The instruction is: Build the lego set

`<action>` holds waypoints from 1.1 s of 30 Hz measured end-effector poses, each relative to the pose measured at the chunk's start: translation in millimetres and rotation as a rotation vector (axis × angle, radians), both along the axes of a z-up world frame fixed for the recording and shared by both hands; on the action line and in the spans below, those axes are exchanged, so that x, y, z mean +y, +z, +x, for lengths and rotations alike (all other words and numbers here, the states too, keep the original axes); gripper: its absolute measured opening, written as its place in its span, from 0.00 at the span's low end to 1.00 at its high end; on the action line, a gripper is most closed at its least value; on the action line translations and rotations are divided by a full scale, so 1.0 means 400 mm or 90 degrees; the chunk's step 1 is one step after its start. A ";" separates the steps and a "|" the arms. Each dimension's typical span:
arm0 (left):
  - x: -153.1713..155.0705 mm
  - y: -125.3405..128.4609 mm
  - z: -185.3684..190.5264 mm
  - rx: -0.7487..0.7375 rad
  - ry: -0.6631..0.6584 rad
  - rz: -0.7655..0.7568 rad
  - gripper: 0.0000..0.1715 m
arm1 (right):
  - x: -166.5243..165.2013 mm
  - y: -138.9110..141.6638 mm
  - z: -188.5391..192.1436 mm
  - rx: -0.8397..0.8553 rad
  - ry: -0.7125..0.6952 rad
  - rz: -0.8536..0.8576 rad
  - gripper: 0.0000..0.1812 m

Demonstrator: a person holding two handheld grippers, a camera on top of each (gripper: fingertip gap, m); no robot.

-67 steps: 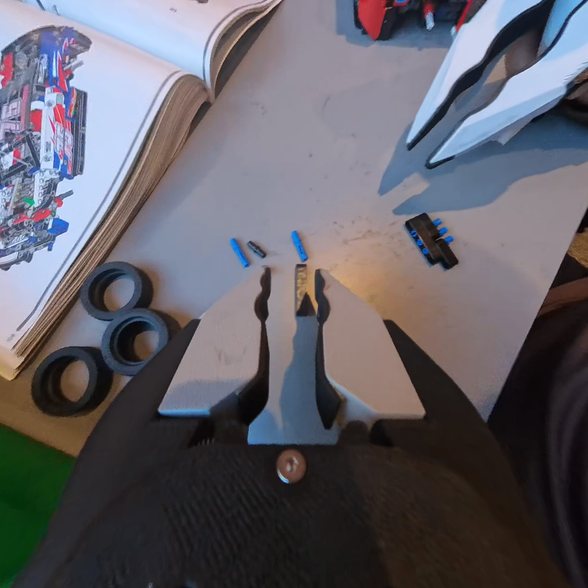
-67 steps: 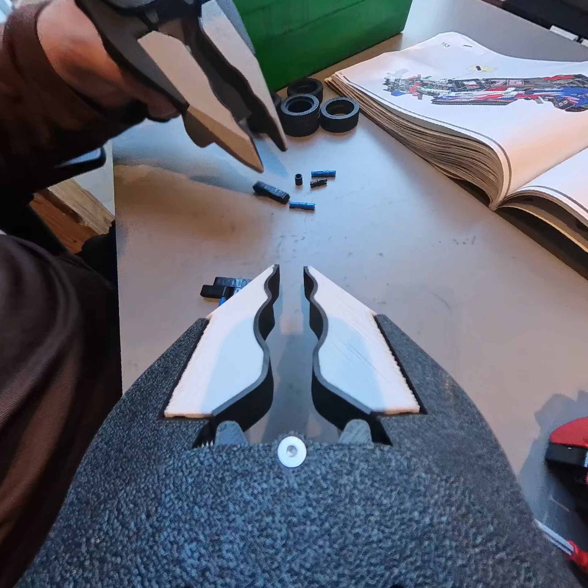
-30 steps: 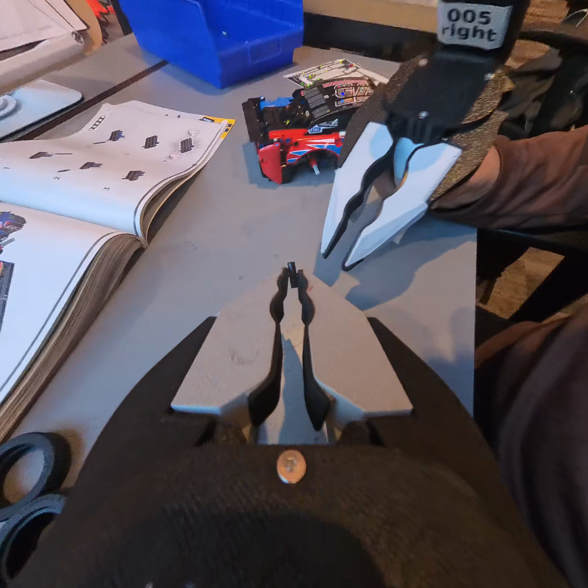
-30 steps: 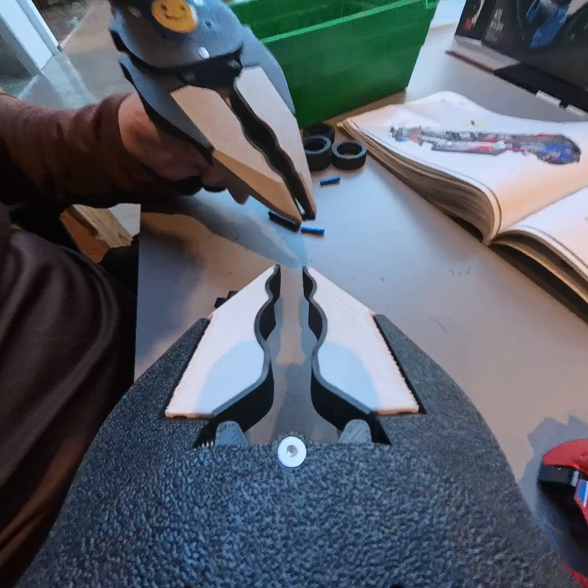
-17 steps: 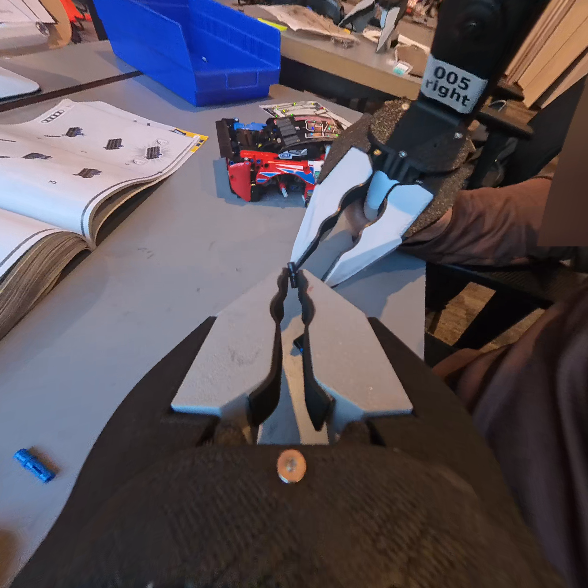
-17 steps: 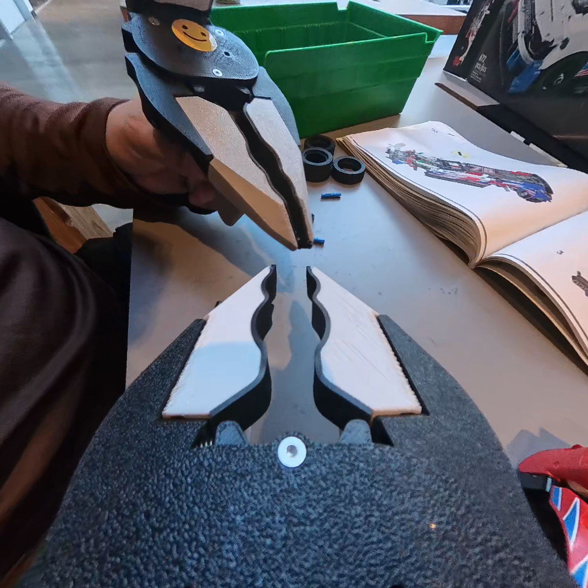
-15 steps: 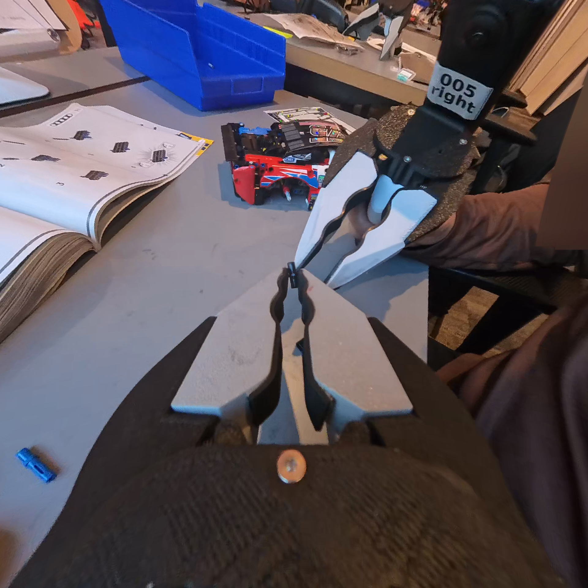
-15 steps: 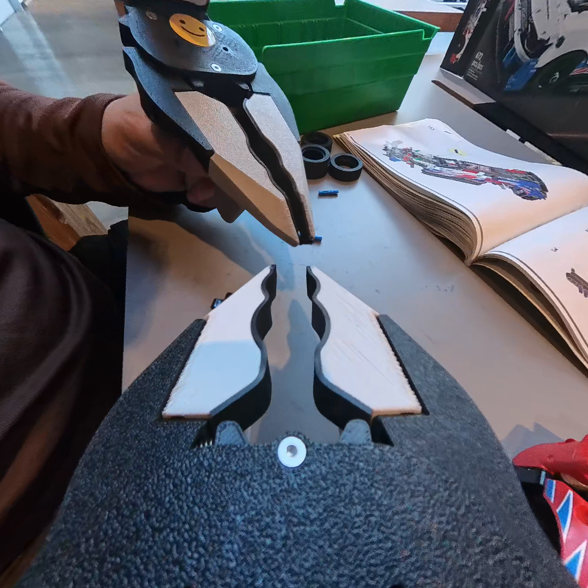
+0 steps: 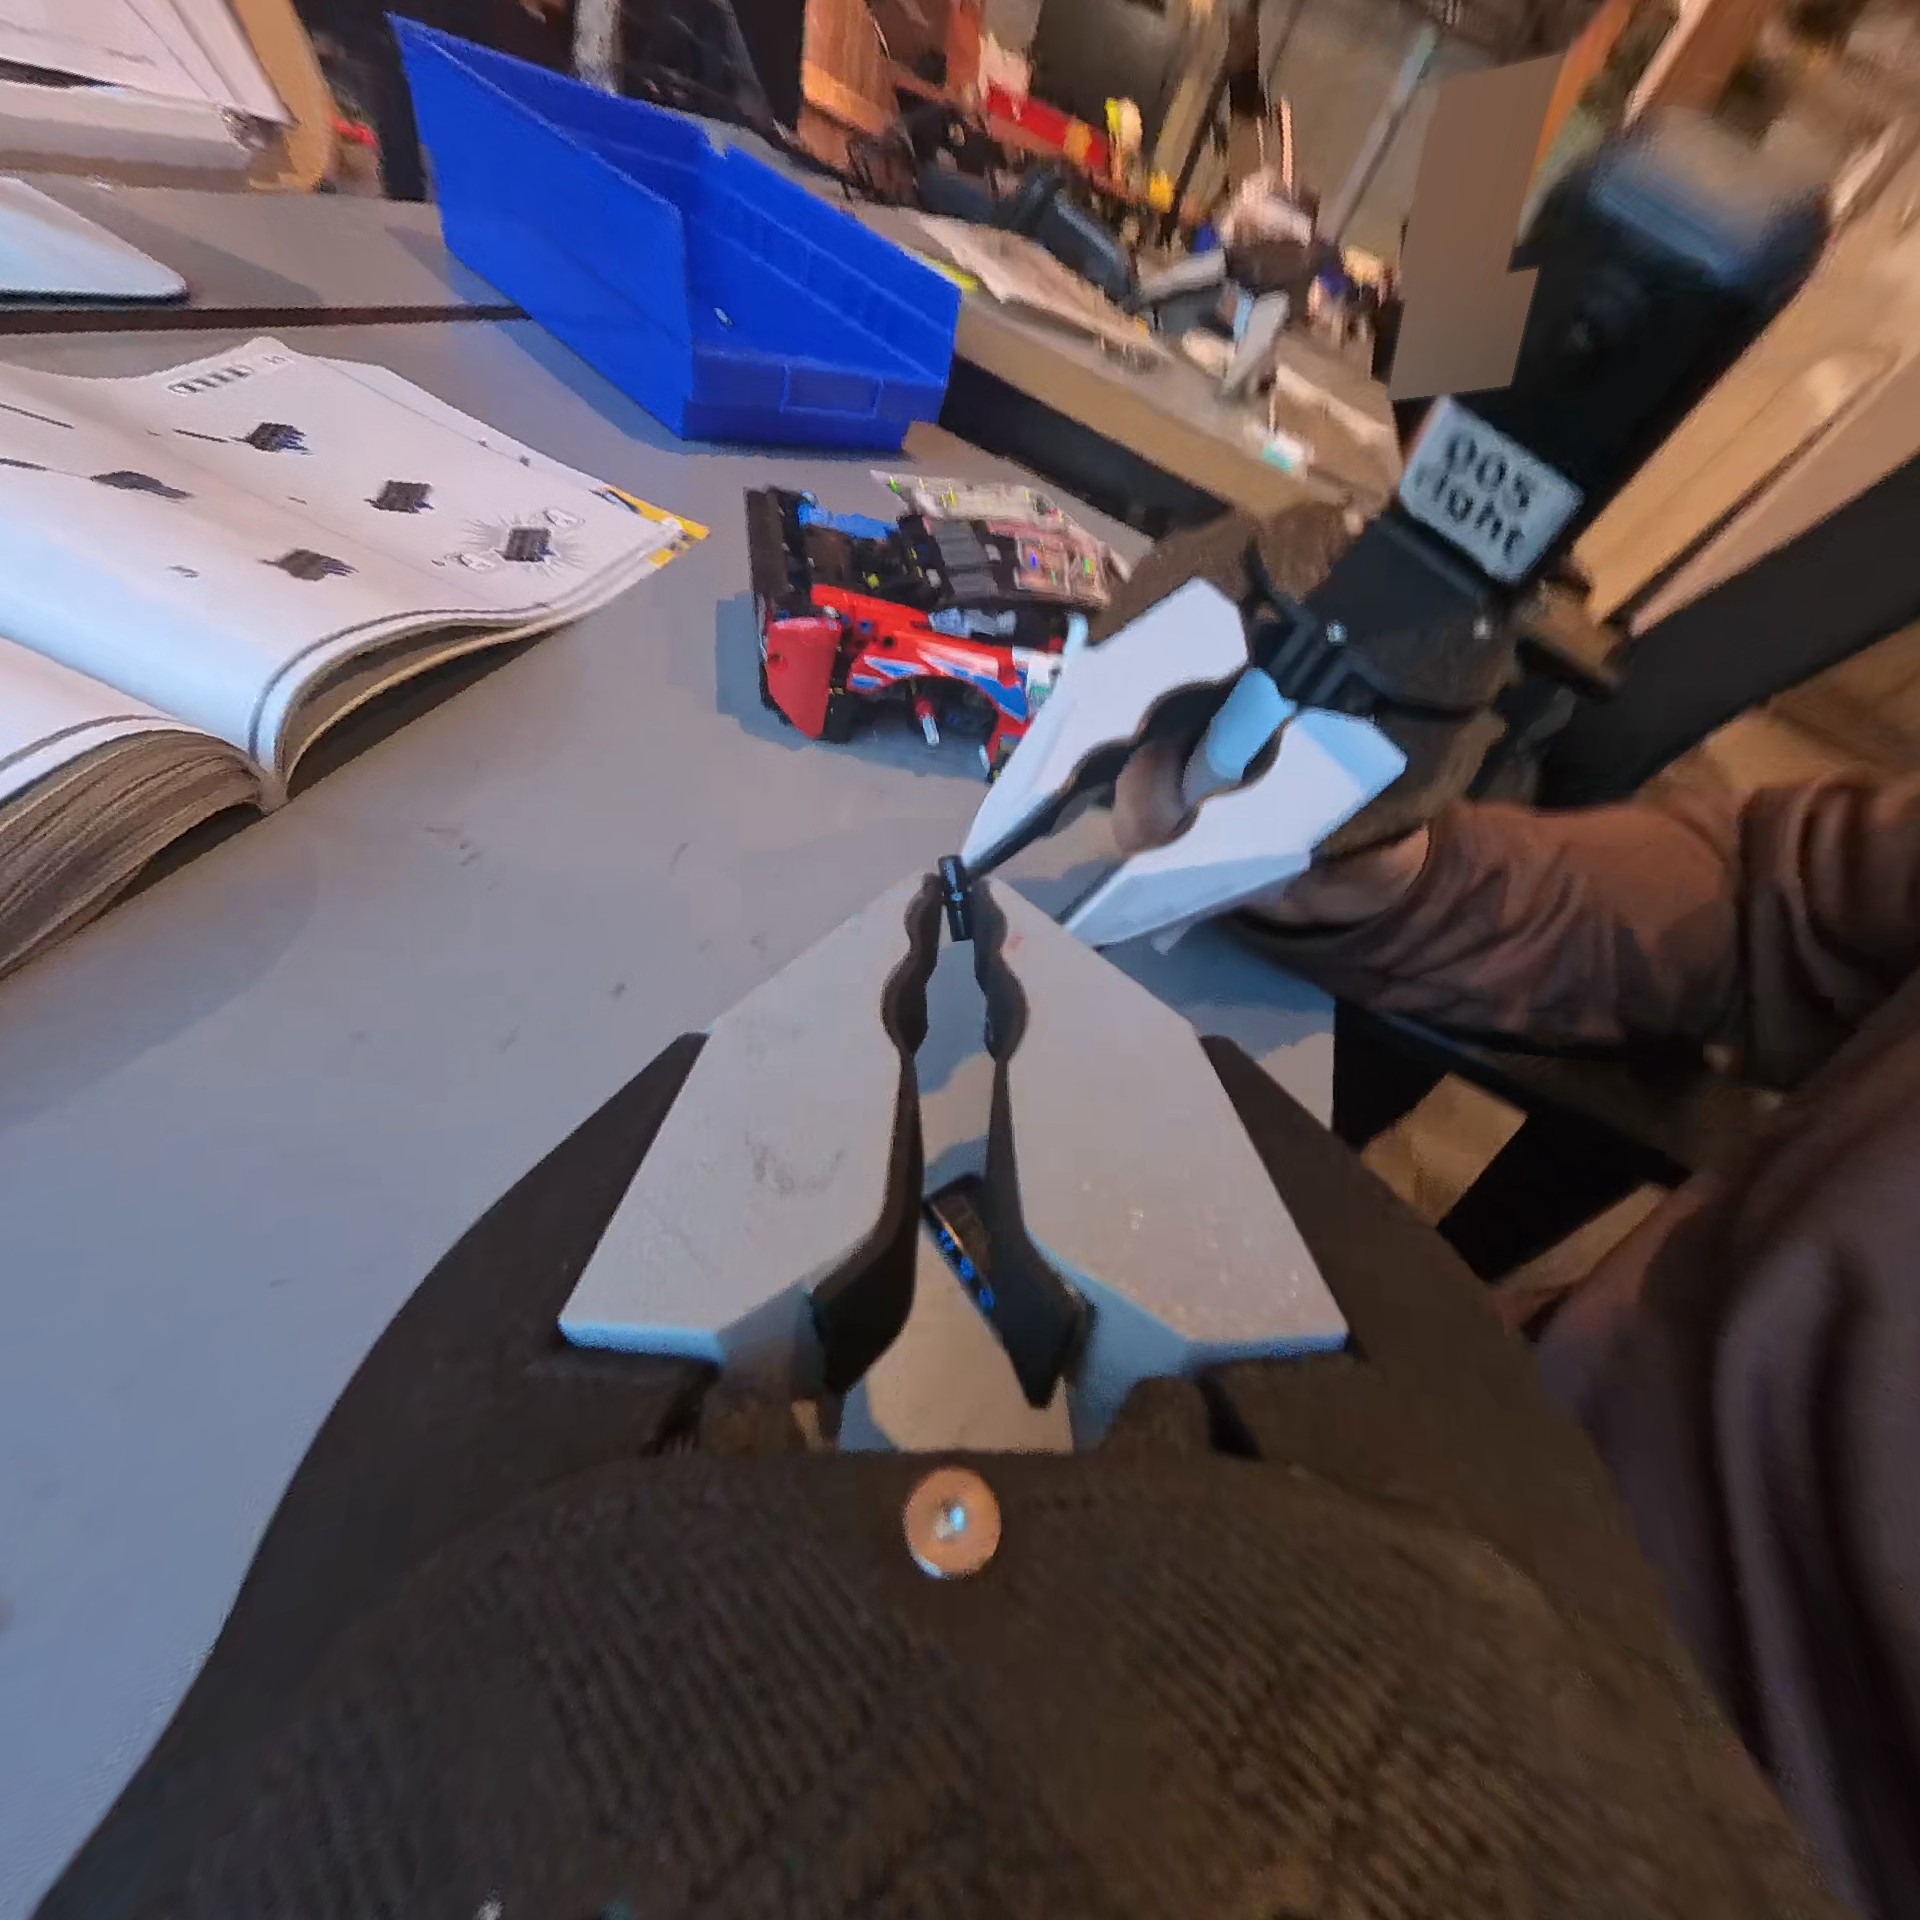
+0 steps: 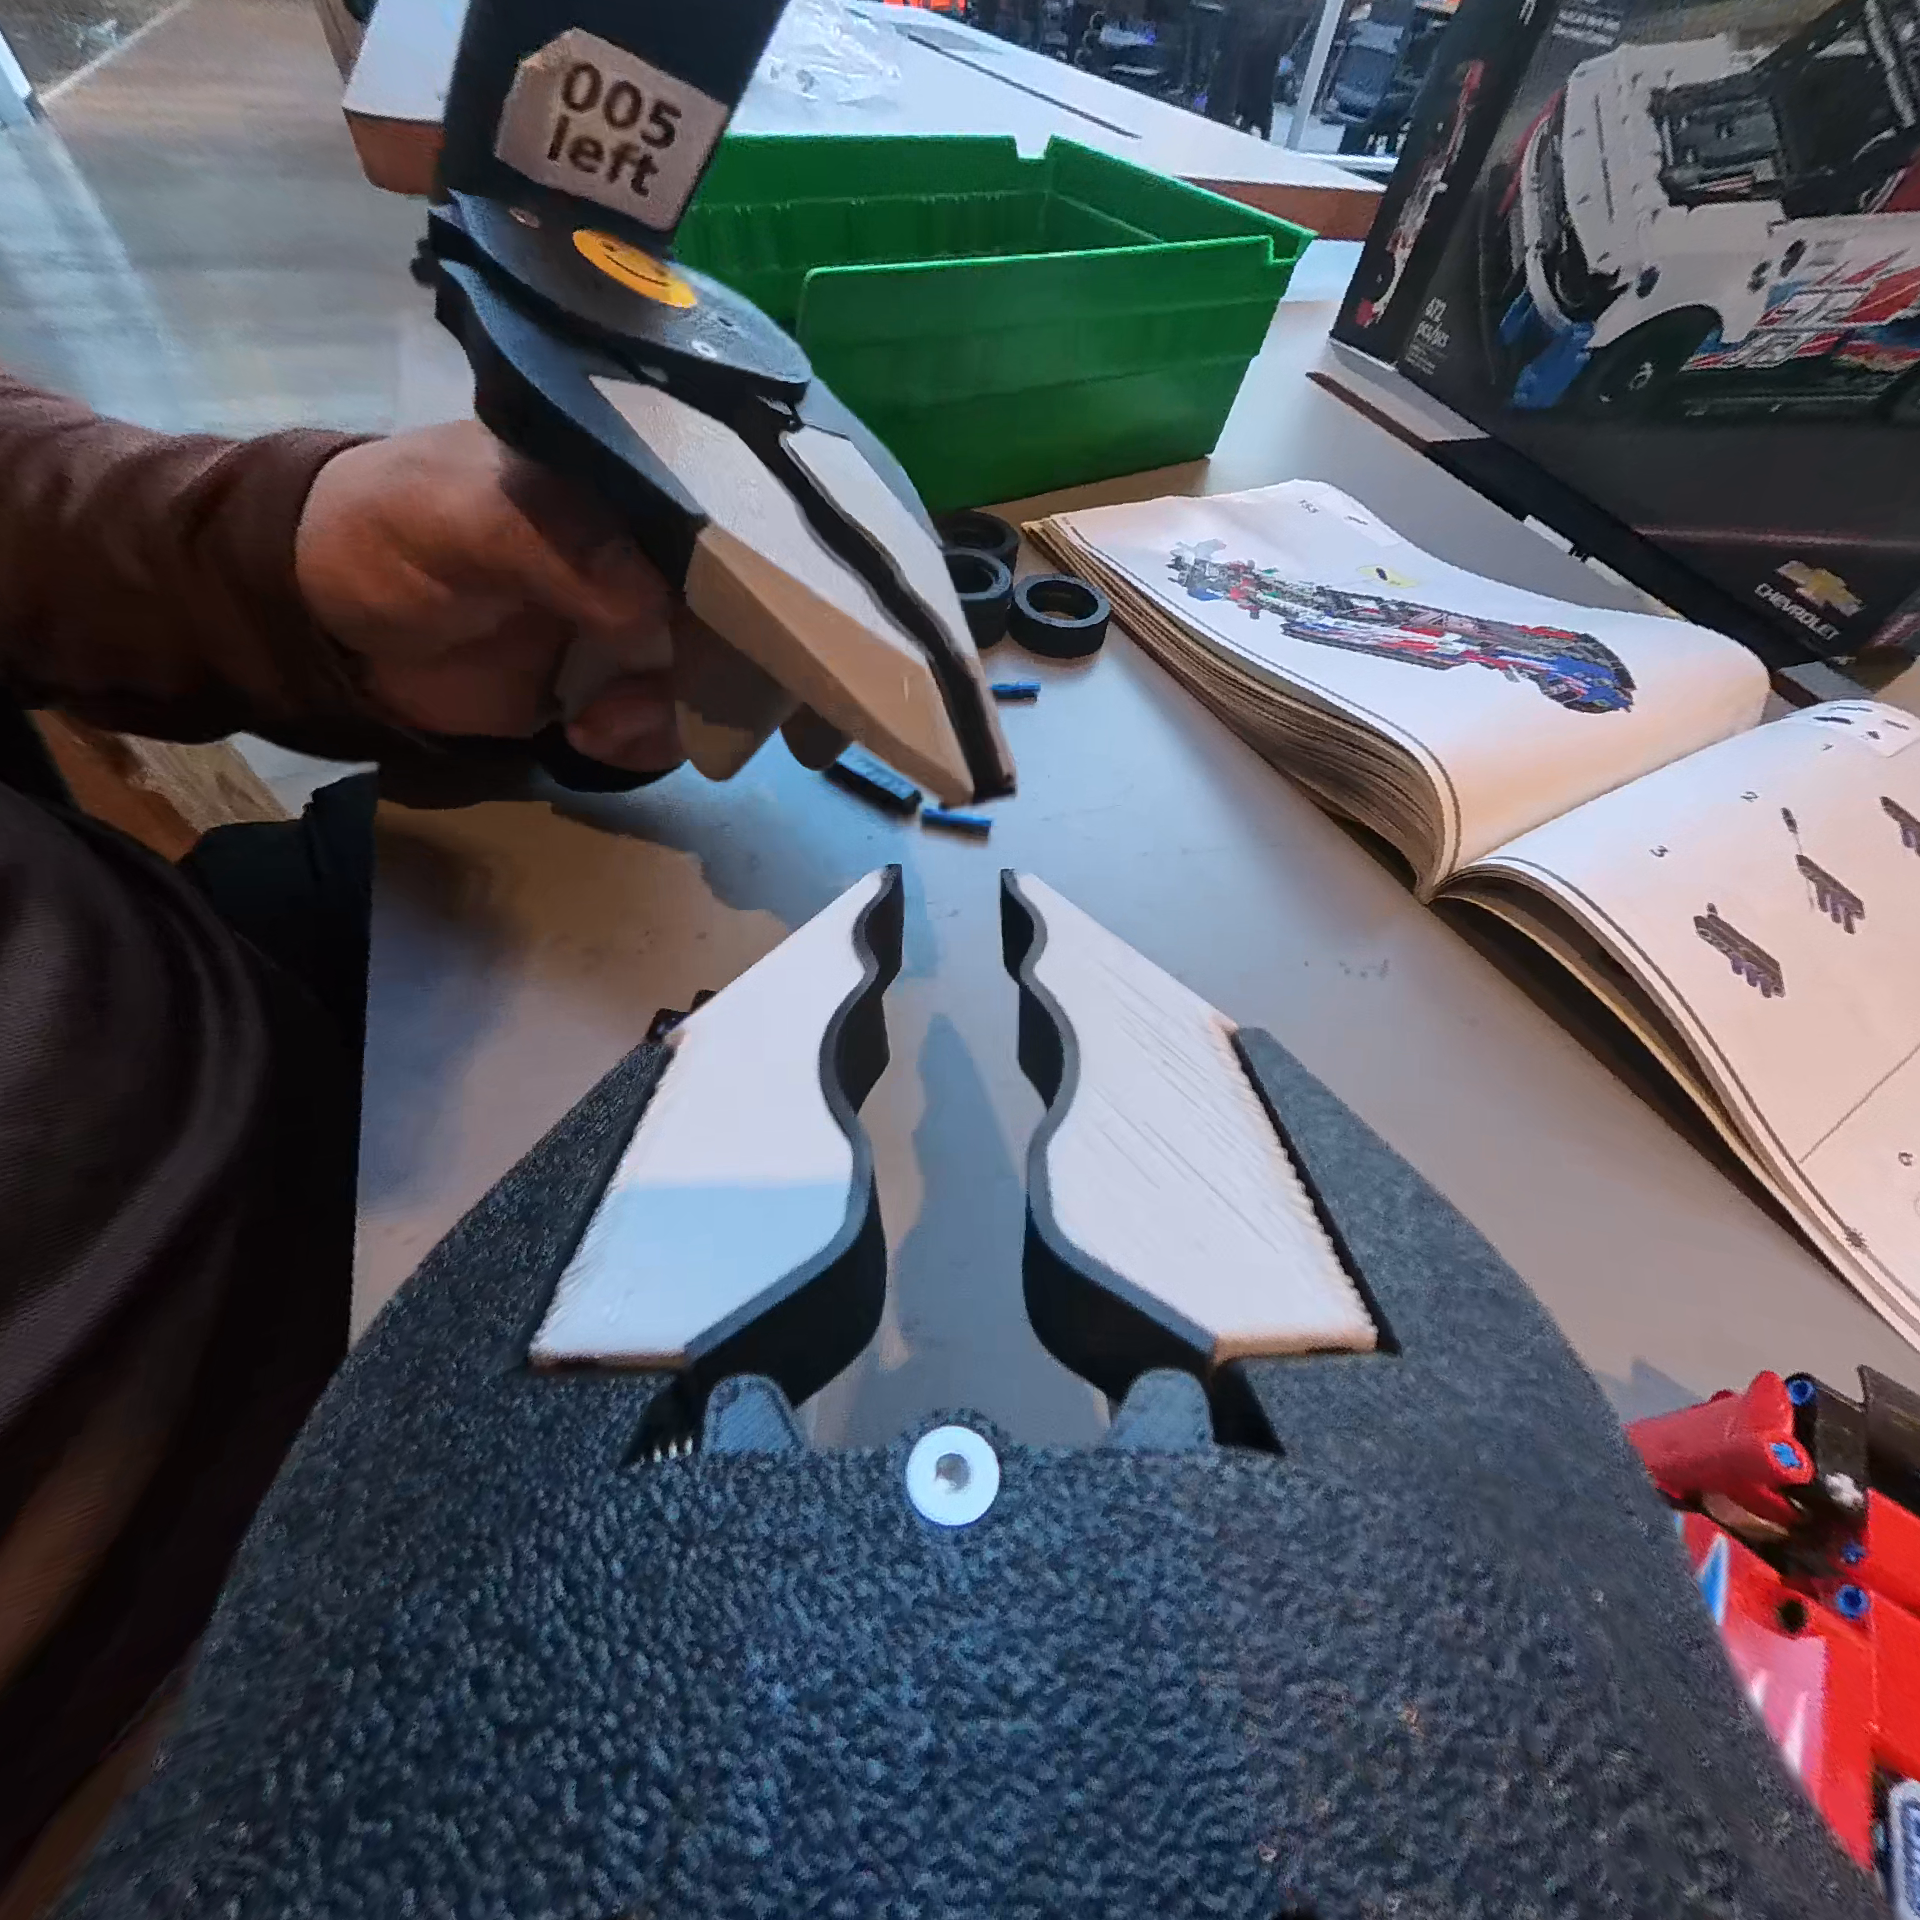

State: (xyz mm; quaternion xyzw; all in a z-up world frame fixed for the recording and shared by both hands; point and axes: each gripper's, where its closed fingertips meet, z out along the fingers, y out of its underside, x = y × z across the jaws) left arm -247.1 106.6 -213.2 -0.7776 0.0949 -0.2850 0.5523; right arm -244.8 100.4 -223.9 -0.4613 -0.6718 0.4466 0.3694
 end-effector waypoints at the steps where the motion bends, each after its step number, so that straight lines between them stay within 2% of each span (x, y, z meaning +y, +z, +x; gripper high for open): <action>1: 0.003 0.015 -0.010 -0.034 0.021 0.015 0.02 | 0.005 0.003 0.000 0.004 -0.008 0.003 0.10; 5: -0.002 0.071 -0.021 -0.157 0.038 0.064 0.02 | 0.030 0.030 0.002 0.036 -0.049 0.013 0.10; 8: -0.001 0.056 -0.011 -0.184 0.022 0.030 0.02 | 0.042 0.041 0.003 0.049 -0.075 0.017 0.11; 15: -0.011 0.063 -0.014 -0.333 0.020 -0.004 0.02 | 0.038 0.051 0.002 0.058 -0.101 0.041 0.10; 21: -0.017 0.063 0.007 -0.418 -0.007 -0.029 0.01 | 0.007 0.040 -0.005 0.048 -0.090 0.076 0.13; 29: -0.030 0.071 0.026 -0.438 -0.021 -0.038 0.01 | -0.025 0.046 -0.002 0.060 -0.074 0.146 0.16; 33: -0.032 0.064 0.031 -0.437 -0.019 -0.044 0.01 | -0.037 0.063 0.002 0.080 -0.075 0.164 0.13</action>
